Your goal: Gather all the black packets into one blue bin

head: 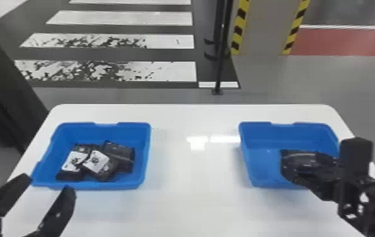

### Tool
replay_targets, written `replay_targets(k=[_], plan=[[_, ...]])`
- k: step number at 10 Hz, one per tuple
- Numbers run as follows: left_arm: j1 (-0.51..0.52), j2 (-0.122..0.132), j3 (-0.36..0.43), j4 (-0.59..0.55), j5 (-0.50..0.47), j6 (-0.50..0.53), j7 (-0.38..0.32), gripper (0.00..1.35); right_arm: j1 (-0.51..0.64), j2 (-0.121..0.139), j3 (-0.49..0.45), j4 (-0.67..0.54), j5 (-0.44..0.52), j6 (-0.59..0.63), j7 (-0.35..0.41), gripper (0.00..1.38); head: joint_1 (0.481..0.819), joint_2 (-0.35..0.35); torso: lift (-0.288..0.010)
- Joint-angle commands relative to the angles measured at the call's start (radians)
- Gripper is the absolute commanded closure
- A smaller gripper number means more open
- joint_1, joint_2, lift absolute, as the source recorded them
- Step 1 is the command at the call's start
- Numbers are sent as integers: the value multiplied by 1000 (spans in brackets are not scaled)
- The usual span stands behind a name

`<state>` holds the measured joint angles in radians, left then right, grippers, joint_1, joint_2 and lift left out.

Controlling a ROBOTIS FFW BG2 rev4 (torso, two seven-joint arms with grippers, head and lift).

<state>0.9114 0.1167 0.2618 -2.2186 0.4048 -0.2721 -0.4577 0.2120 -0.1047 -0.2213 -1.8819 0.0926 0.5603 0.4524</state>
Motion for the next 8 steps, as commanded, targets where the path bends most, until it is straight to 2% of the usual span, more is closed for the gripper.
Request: replay_targets(k=[1,4,6,8], plan=[[21,9,-24,-23,32,-13,8,236,-72,-7,-10,99,23,26,0,90,695,-39,-110],[4,15,-42,-23,50,-5,10,236,-173,-26,-36,249,65,51,-6,90,695,-112,-110],[-18,26,-60,-23,50,17,10,236,-237,-29,-48,337,91,58,-14,96,695,-151,-110],[-33,27,-64,-18,50,46,10,236,-298,-30,-46,433,79,83,-18,213,695,-169,-110]])
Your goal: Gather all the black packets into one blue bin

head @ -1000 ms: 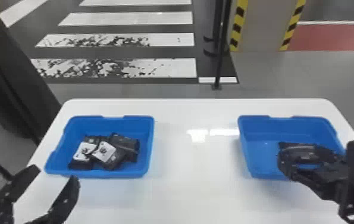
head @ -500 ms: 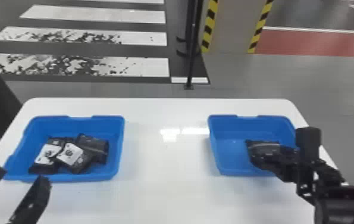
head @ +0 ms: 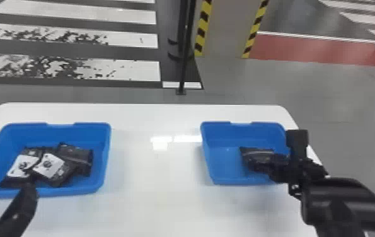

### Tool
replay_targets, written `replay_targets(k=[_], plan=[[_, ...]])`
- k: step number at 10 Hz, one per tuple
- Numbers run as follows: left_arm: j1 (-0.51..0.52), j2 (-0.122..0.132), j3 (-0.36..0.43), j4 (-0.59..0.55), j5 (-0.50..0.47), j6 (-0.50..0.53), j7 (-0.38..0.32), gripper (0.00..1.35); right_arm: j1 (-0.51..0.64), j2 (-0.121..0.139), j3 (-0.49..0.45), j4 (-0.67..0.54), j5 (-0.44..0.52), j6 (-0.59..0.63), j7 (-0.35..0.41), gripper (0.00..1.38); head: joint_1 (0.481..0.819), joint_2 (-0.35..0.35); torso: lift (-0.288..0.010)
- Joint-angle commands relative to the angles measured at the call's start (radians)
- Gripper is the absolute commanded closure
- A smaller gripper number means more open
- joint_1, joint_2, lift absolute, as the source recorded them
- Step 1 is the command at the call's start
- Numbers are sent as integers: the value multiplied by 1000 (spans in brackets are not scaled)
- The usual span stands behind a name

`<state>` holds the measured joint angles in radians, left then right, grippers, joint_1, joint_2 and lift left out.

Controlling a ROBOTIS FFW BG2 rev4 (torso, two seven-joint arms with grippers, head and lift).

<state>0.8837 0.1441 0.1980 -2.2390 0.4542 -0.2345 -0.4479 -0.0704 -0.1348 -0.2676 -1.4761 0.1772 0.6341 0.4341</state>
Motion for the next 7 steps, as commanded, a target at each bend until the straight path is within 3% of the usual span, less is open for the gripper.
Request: replay_targets(k=[1,3,5,7], plan=[[-17,2,-7,12,0,16,-2,236,-35,-6,2,51,-14,33,0,274,695,-172,-110],[-20,11,-13,17,8,18,0,245,-40,-6,2,66,-46,38,-11,1039,695,-174,-110],[-27,15,-15,17,10,18,0,251,-30,-2,2,54,-44,21,-17,1274,695,-173,-110],[-37,22,-21,19,26,28,-2,251,-8,0,2,34,-42,-50,-15,1276,695,-172,-110]])
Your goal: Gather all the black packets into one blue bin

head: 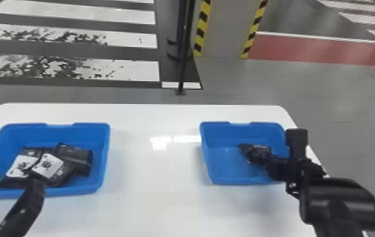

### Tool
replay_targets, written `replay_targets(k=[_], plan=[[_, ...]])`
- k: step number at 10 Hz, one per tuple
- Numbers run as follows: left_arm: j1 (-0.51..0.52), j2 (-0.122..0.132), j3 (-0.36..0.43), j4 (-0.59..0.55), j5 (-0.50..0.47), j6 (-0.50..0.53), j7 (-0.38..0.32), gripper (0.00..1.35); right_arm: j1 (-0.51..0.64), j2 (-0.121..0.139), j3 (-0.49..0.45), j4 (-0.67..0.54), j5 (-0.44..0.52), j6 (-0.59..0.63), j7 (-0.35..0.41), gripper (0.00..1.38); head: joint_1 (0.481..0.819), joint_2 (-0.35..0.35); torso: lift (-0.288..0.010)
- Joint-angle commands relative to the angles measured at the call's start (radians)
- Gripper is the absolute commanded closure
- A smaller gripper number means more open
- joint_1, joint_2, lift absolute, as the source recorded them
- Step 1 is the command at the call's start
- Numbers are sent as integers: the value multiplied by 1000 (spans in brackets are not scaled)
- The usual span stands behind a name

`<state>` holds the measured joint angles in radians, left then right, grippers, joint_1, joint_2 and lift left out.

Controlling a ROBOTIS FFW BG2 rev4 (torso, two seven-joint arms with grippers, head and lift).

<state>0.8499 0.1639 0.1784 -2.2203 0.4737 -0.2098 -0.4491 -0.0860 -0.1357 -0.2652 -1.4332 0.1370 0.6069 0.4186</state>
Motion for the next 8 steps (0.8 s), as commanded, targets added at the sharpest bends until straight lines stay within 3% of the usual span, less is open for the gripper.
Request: replay_targets(k=[1,4,6,8], plan=[[-15,14,-15,0,25,11,-2,251,54,5,2,-102,1,-52,0,1276,695,-172,-110],[-77,72,-69,0,101,94,-16,251,196,-4,100,-421,-5,-111,0,1276,695,-168,-110],[-165,82,-69,8,115,222,-79,251,282,-19,215,-590,-13,-138,0,1276,695,-117,-110],[-285,100,-131,72,194,288,-95,251,358,-39,321,-740,-13,-160,0,1276,695,-61,-110]])
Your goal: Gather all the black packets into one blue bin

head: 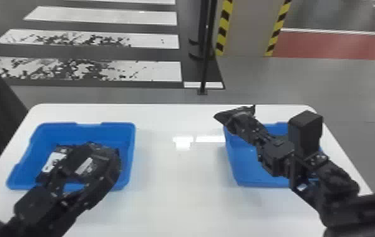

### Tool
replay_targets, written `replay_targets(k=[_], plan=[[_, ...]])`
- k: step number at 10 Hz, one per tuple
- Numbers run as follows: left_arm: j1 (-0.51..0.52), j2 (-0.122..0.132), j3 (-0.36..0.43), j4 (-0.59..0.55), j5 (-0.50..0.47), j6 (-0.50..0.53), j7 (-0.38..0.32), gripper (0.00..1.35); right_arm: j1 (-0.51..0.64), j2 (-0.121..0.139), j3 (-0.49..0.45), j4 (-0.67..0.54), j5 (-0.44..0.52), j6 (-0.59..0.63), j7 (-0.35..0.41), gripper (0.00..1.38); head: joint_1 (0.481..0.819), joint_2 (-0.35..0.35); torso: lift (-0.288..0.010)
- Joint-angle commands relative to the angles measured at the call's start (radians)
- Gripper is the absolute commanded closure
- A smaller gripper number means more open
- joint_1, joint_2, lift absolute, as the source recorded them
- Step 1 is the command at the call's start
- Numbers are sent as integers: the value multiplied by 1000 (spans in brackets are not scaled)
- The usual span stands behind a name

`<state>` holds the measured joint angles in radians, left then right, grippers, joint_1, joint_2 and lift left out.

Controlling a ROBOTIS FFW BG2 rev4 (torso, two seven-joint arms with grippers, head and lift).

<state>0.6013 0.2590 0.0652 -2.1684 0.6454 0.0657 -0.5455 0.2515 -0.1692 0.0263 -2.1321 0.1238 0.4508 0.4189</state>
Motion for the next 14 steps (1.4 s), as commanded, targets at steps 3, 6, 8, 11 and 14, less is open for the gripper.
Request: replay_targets(k=[3,6,8,11,14], plan=[[-223,16,-119,135,210,121,-25,266,102,-29,107,-184,6,-36,5,1276,695,9,-110],[-376,23,-231,182,318,167,-31,266,112,-47,195,-238,18,-39,14,1276,695,13,-110],[-422,22,-289,196,356,192,-31,266,112,-52,223,-247,20,-41,17,1276,695,-7,-110],[-461,13,-328,253,372,123,-24,725,112,-56,253,-250,20,-39,21,1276,695,-13,-110],[-493,16,-346,299,298,140,-56,814,109,-56,253,-252,20,-39,23,1276,695,-5,-110]])
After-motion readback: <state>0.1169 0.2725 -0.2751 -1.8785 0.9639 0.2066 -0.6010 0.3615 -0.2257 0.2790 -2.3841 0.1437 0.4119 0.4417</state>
